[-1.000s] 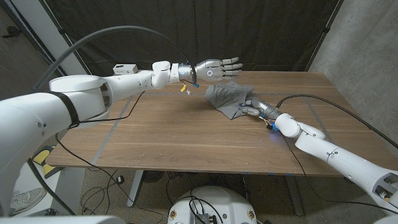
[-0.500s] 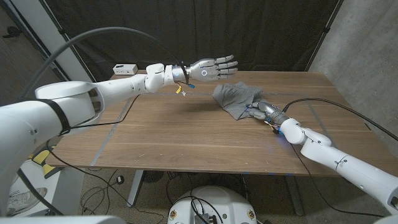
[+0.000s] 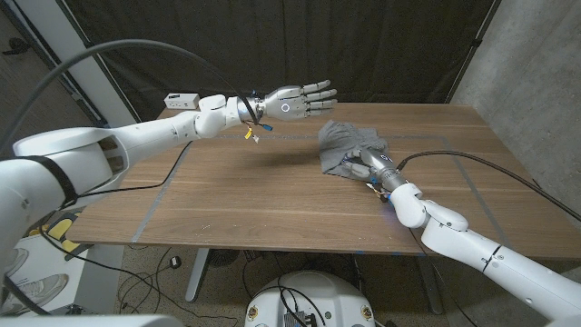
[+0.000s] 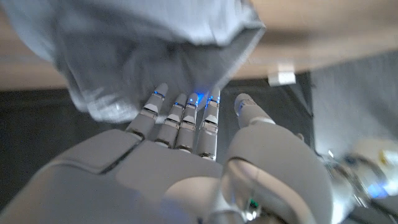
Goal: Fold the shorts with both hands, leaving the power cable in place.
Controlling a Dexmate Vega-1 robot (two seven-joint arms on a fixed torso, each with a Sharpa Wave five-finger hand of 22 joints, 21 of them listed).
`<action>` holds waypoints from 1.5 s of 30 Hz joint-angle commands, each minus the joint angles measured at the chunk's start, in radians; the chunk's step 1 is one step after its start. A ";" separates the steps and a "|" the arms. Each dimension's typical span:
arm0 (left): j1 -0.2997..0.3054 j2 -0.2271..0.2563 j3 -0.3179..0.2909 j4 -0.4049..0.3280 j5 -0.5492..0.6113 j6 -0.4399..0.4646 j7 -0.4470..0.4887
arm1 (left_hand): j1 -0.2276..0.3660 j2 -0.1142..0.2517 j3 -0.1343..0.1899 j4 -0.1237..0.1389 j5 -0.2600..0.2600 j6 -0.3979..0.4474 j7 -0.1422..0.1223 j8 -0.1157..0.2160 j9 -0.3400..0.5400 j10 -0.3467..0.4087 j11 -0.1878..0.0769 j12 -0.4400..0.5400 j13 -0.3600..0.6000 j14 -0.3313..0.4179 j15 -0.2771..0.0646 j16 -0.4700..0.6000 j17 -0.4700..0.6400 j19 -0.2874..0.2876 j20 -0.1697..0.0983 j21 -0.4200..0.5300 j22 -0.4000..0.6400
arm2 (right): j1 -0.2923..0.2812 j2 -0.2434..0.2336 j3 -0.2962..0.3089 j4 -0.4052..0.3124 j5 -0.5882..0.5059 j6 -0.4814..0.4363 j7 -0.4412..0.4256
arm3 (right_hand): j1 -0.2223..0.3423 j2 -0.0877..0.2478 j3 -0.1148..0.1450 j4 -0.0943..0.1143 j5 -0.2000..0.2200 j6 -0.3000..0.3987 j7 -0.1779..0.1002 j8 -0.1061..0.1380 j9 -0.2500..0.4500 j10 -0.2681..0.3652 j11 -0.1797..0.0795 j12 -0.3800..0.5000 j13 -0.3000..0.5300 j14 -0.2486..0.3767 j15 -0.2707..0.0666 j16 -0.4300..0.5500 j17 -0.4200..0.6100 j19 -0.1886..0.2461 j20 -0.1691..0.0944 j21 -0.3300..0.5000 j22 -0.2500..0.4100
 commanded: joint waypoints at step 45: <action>0.585 0.044 -0.657 -0.333 -1.000 -0.171 -0.275 | -0.218 -0.012 -0.067 0.126 -0.004 -0.123 0.063 -0.013 -0.002 -0.042 0.036 -0.005 -0.001 -0.018 0.003 0.003 0.005 -0.042 0.063 0.012 -0.006 | 0.059 0.151 0.073 0.048 0.130 0.195 0.029 | -0.041 -0.019 -0.006 -0.028 -0.002 -0.184 -0.047 -0.028 0.003 -0.170 -0.035 -0.027 0.004 -0.110 0.006 -0.040 -0.002 -0.038 -0.038 -0.013 0.001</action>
